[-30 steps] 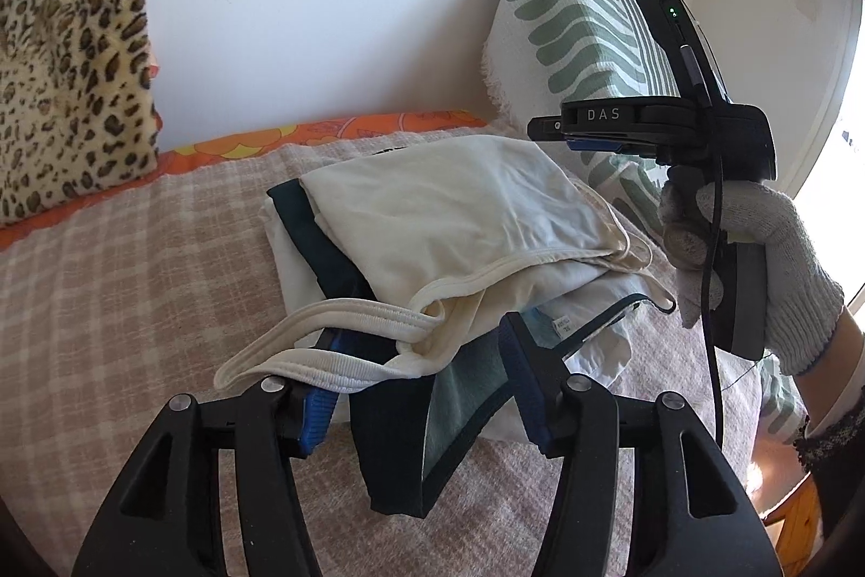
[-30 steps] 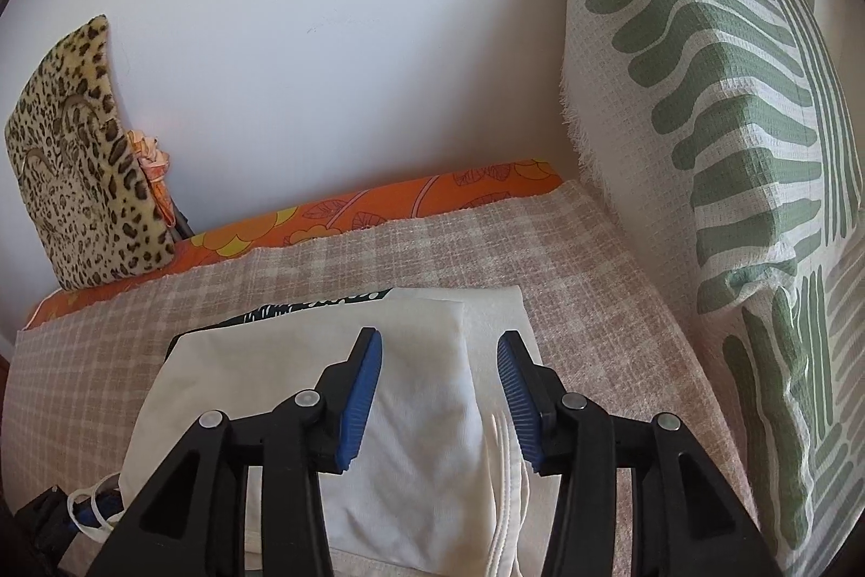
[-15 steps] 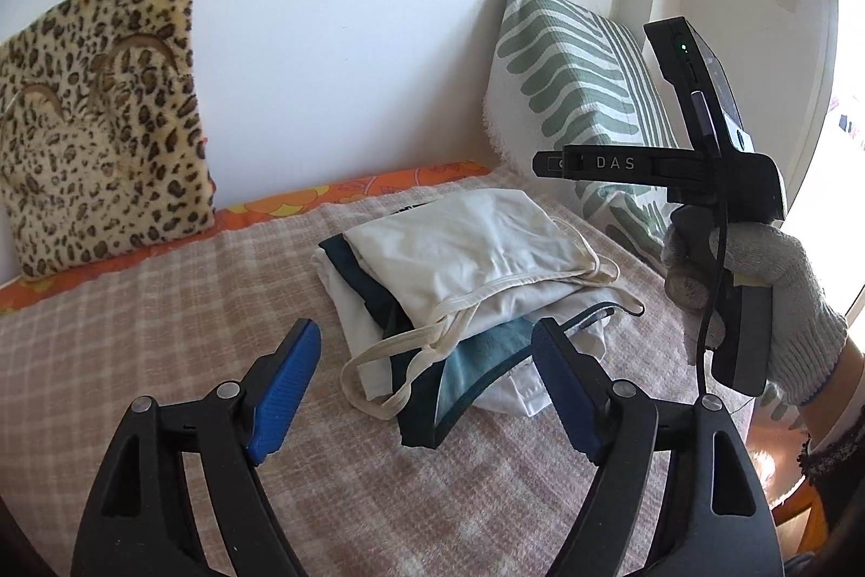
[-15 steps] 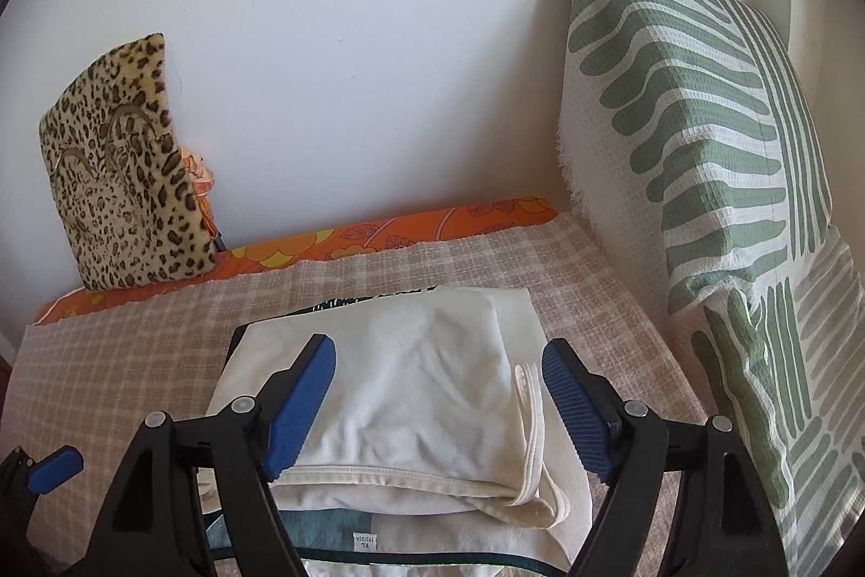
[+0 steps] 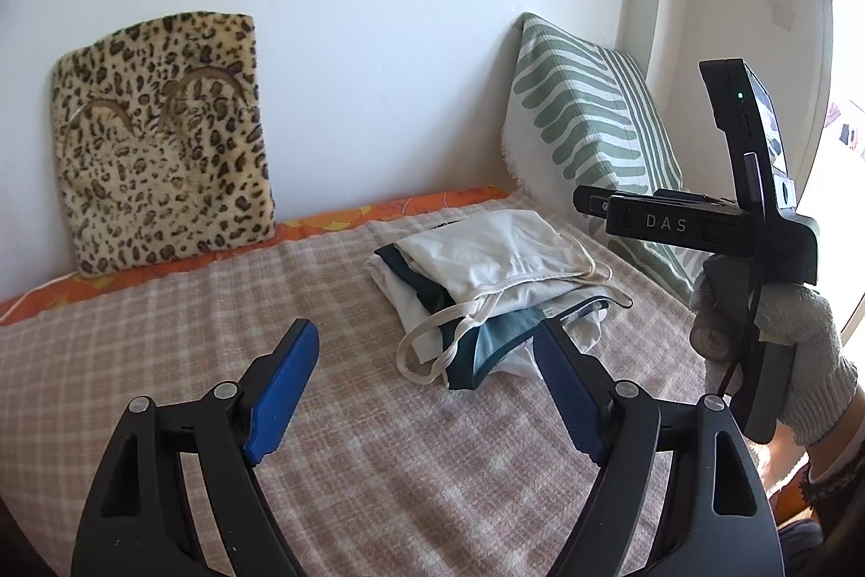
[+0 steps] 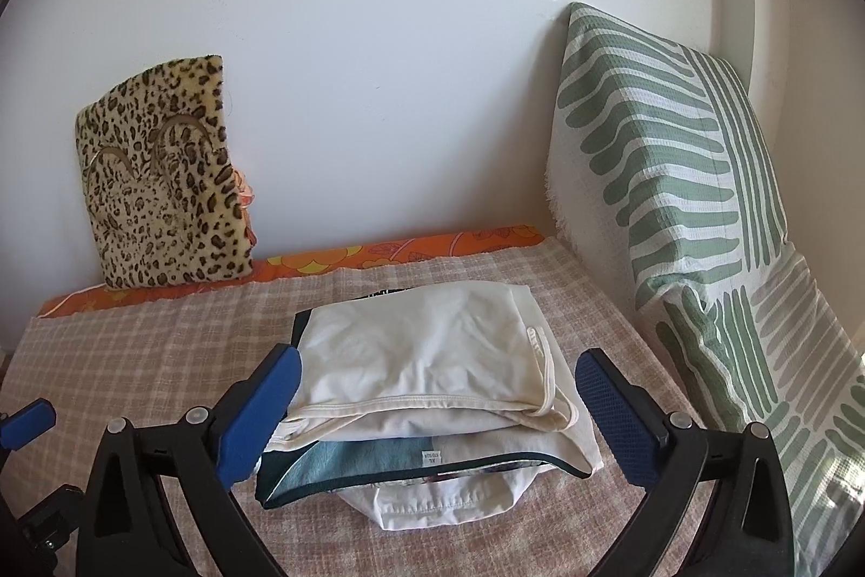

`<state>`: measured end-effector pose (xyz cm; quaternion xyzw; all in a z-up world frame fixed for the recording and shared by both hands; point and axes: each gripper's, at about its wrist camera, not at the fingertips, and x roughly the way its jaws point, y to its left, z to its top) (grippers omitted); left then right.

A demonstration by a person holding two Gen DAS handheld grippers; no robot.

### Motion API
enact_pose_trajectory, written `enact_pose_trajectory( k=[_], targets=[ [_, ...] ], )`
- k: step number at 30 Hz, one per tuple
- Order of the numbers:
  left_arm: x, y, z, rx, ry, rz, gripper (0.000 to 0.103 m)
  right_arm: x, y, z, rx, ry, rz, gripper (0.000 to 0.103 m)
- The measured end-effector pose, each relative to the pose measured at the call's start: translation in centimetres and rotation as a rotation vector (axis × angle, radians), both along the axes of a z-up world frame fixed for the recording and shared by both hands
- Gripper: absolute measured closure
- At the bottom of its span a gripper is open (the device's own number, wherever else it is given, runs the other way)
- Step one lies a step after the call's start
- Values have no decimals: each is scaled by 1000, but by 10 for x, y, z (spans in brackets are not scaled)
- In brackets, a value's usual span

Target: Fold small clothes

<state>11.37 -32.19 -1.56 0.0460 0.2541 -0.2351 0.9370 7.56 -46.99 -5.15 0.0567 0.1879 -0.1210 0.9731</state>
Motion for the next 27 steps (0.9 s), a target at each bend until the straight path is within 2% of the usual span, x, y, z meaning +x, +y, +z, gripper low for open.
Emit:
enact_pose_trajectory(
  k=[7, 13, 15, 17, 27],
  targets=[
    [-32, 31, 13, 24, -47, -4, 20, -40, 41, -2, -11, -24, 16, 0],
    [-56, 55, 16, 4, -53, 15, 12, -69, 67, -7, -2, -43, 16, 0],
    [-63, 60, 15, 10, -52, 30, 4, -78, 74, -10, 9, -54, 14, 0],
    [-68, 66, 14, 13, -56, 38, 1, -85, 78, -14, 16, -62, 15, 0],
    [-72, 90, -3, 19, -23, 73, 1, -100, 104, -34, 8, -99, -6, 0]
  ],
)
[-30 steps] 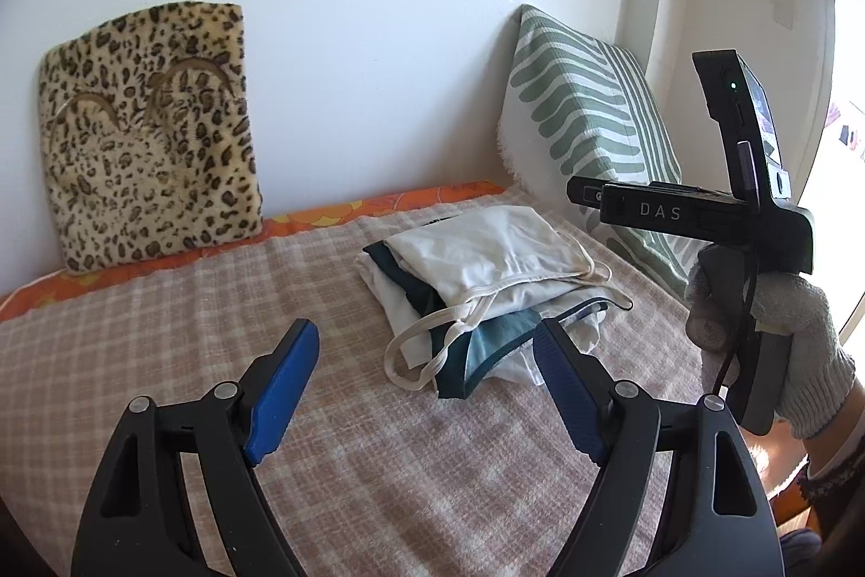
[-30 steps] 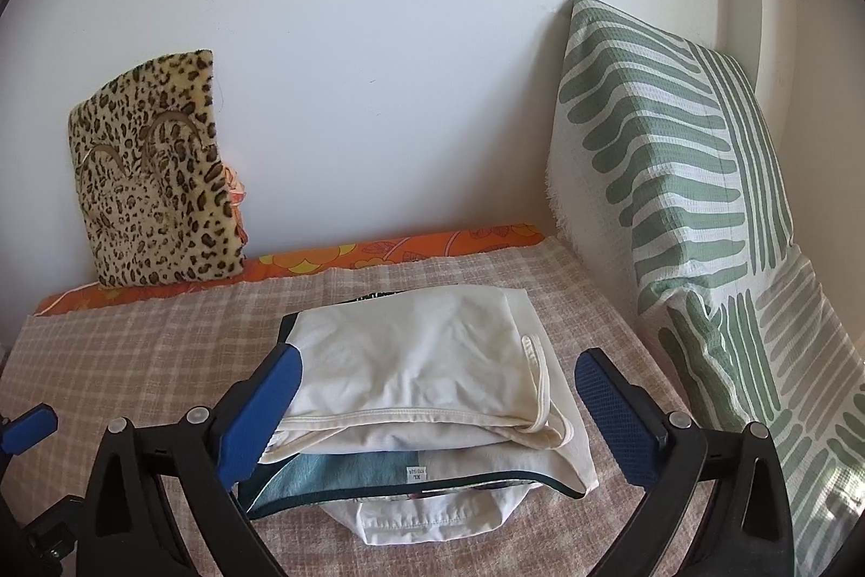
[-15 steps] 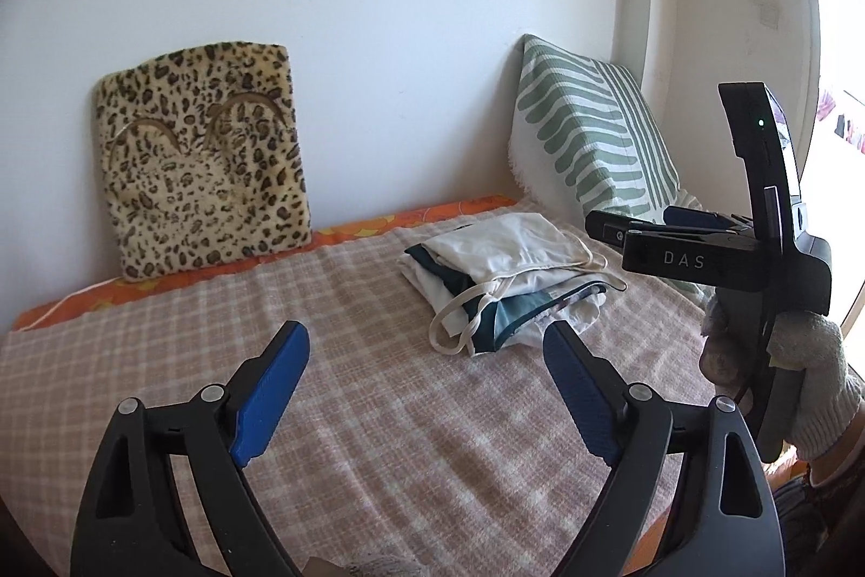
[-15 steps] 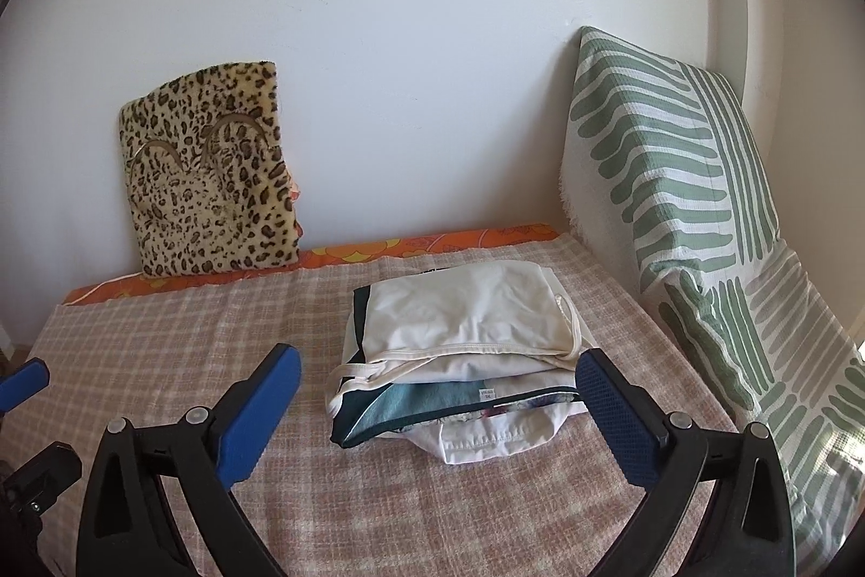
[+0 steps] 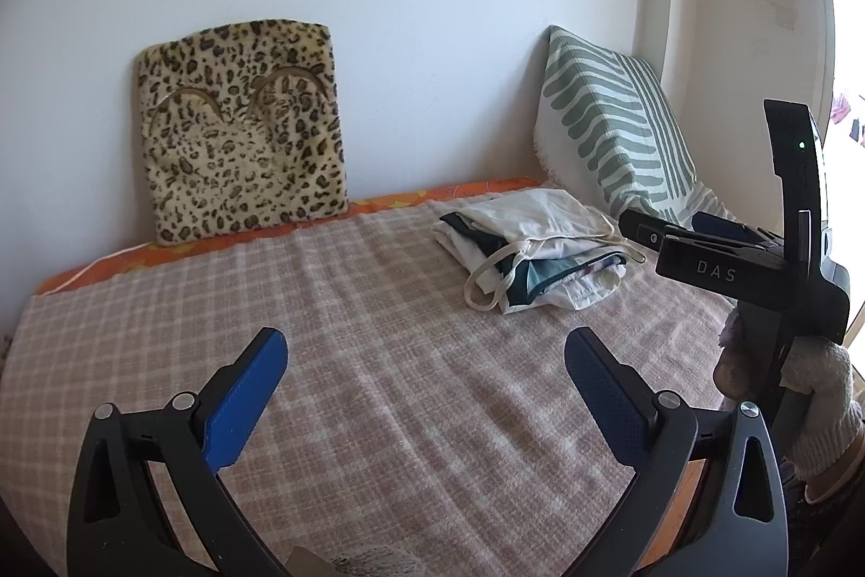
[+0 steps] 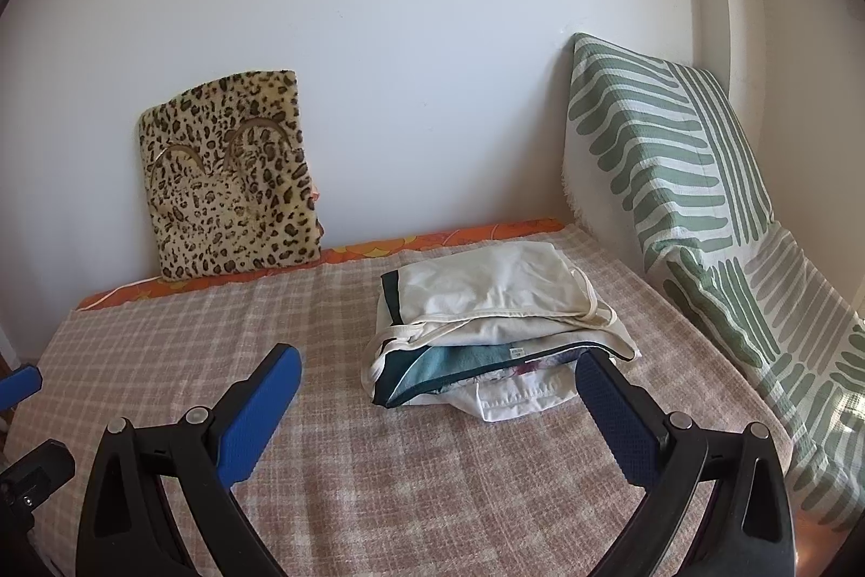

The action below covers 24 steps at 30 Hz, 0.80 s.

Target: Fold small clothes

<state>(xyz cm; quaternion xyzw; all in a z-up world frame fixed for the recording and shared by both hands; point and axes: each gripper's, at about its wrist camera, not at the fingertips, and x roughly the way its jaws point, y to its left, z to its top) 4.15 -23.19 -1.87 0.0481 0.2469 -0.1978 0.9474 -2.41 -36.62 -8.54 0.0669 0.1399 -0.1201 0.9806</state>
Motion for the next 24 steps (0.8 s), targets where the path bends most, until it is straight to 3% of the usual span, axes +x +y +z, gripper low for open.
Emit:
enact_pose_trajectory(
  k=[8, 24],
  targets=[
    [12, 16, -18, -13, 36, 47, 1, 2, 8, -11, -29, -23, -21, 0],
    [21, 22, -39, 43, 45, 86, 1, 16, 3, -28, -12, -8, -32, 0]
  ],
)
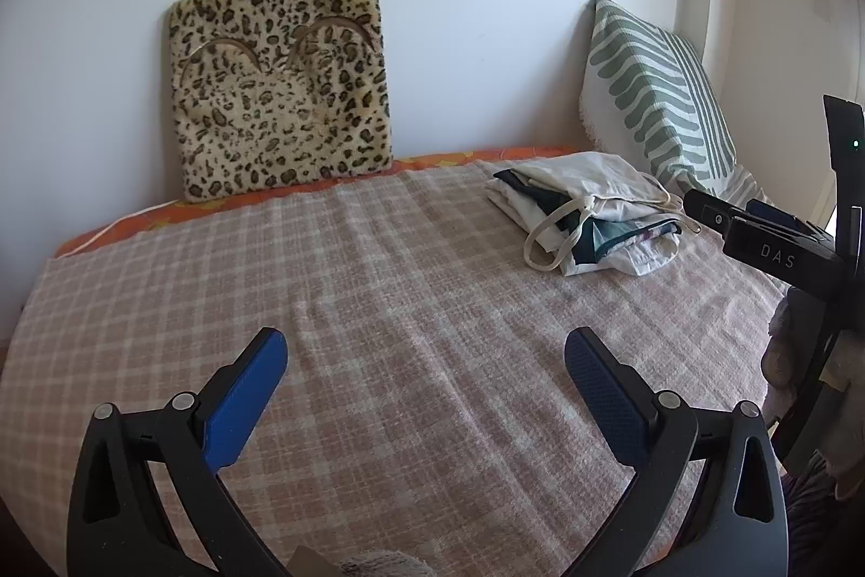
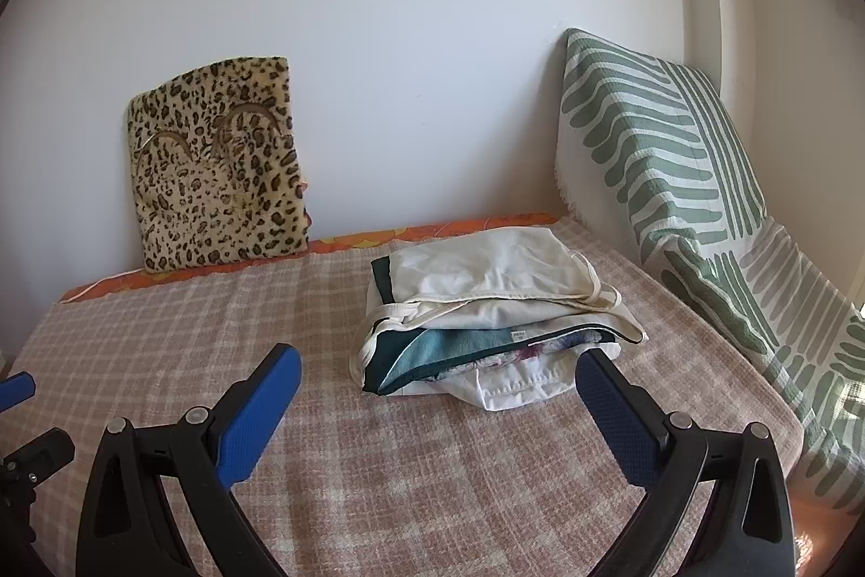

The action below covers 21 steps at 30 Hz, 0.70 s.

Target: Fold small clothes

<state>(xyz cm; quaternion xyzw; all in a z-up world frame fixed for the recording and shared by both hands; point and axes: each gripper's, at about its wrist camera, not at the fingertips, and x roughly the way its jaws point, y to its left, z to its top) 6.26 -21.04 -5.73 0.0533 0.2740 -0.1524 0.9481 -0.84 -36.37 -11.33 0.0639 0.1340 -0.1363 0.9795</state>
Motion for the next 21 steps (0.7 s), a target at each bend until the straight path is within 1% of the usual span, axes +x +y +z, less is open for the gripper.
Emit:
enact_pose_trajectory(
  k=[21],
  targets=[
    [-1, -1, 0, 9, -17, -7, 1, 1, -1, -3, 7, 2, 2, 0]
  ],
)
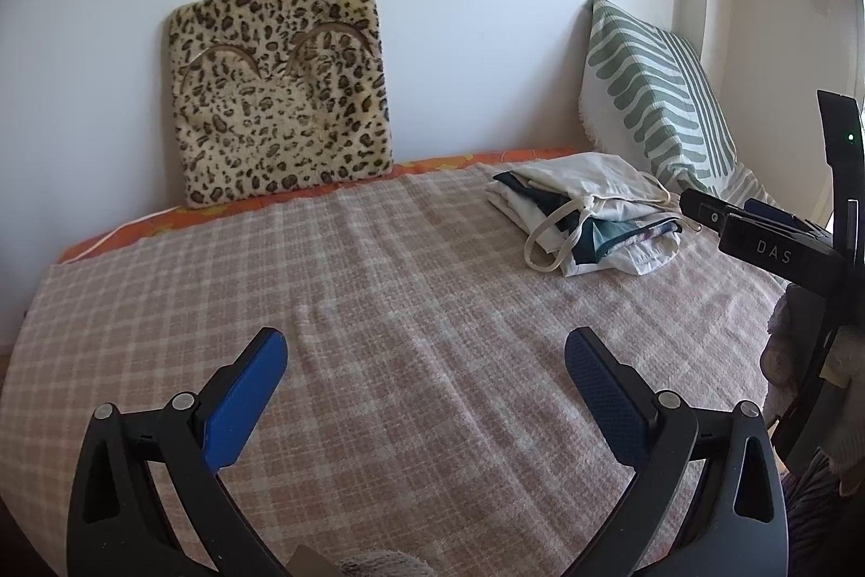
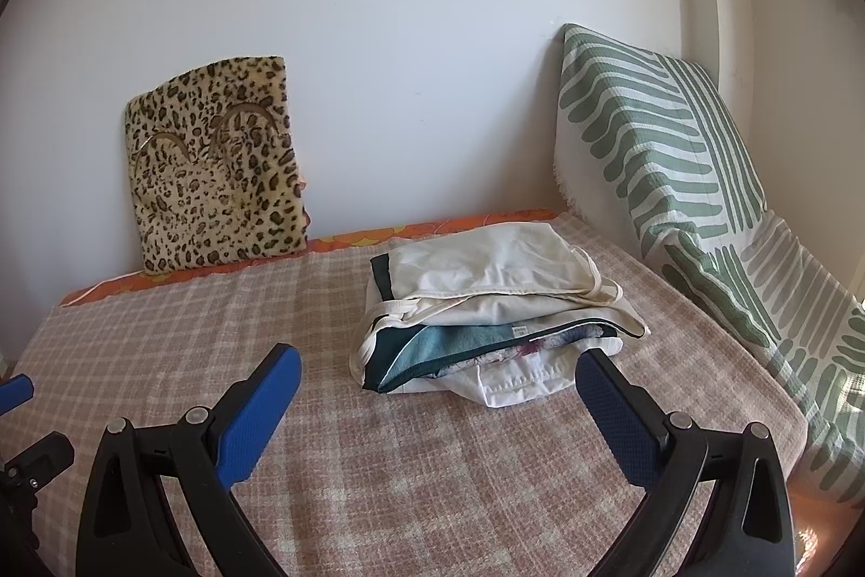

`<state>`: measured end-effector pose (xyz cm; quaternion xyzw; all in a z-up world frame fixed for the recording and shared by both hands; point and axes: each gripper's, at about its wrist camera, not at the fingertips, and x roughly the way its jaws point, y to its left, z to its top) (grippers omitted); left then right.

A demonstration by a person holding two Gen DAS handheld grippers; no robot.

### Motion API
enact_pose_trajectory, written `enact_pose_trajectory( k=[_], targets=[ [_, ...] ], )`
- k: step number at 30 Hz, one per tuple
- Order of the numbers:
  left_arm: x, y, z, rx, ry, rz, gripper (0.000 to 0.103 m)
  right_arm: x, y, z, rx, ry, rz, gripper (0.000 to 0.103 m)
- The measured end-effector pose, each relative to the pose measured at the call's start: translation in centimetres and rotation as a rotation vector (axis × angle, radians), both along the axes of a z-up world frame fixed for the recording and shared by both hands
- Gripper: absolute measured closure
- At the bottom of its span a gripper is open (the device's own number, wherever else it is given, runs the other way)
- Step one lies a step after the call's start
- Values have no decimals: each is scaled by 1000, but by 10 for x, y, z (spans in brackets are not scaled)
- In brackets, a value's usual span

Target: Fold small clothes

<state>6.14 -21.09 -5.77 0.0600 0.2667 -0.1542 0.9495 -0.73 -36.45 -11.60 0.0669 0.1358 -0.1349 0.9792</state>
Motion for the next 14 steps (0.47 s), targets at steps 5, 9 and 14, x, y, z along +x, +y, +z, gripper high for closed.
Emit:
enact_pose_trajectory(
  k=[5, 9, 14],
  targets=[
    [-2, -3, -2, 9, -3, -6, 1, -1, 1, 0, 1, 0, -4, 0],
    [-6, -4, -3, 21, -25, -7, 1, -1, 1, 0, 2, 0, -4, 0],
    [-6, -2, -2, 14, -26, -12, 1, -2, 4, -4, 0, 5, -3, 0]
  ],
)
